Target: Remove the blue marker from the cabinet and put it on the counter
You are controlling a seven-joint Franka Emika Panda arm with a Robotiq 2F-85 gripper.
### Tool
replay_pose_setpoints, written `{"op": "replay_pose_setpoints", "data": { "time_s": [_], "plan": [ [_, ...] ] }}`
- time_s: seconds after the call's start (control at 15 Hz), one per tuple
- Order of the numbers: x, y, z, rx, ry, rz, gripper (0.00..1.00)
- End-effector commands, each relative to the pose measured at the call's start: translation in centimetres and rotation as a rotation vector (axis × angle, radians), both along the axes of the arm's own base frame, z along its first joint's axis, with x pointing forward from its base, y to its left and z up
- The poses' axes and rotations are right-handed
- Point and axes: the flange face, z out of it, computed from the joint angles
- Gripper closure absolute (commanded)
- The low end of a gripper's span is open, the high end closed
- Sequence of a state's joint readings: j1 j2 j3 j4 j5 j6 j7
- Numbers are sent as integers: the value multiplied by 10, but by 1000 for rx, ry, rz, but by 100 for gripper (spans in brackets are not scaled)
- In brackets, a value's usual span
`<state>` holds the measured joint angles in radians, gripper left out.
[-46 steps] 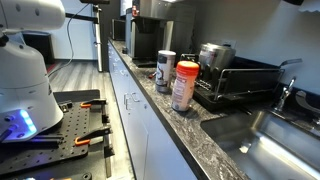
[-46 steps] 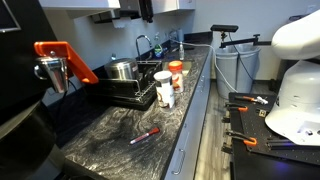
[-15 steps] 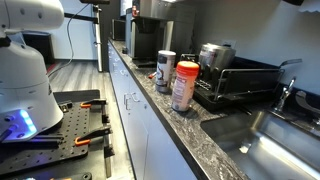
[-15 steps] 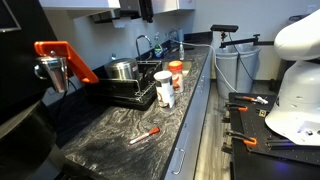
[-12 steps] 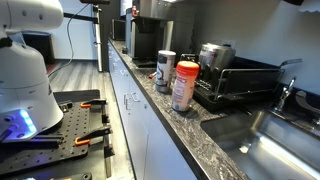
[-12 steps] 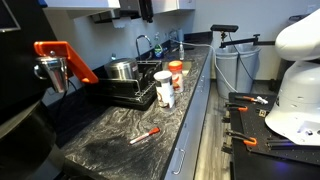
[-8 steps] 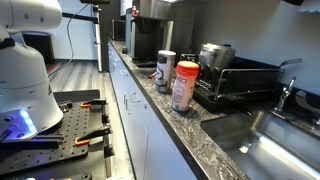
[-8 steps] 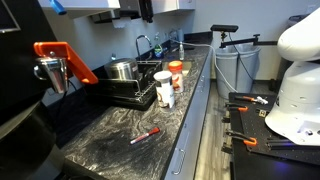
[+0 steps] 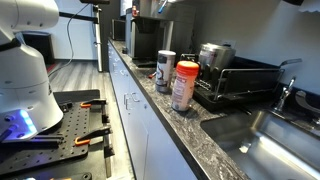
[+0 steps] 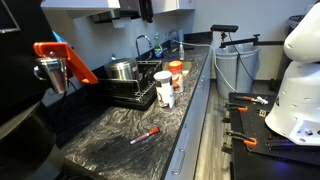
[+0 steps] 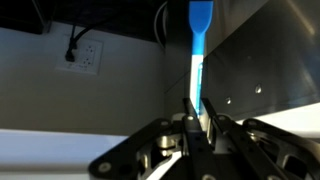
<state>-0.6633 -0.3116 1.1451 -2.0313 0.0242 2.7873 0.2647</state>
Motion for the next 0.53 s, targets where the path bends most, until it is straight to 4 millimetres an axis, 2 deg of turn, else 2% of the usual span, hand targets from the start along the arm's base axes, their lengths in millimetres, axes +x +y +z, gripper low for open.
{"op": "replay_pose_setpoints", "data": {
  "time_s": [0.0, 0.33, 0.47],
  "plan": [
    [10, 8, -12, 45, 127, 95, 97],
    [-2, 22, -23, 24, 314, 122, 97],
    [-15, 19, -14, -8, 368, 100, 97]
  ]
}}
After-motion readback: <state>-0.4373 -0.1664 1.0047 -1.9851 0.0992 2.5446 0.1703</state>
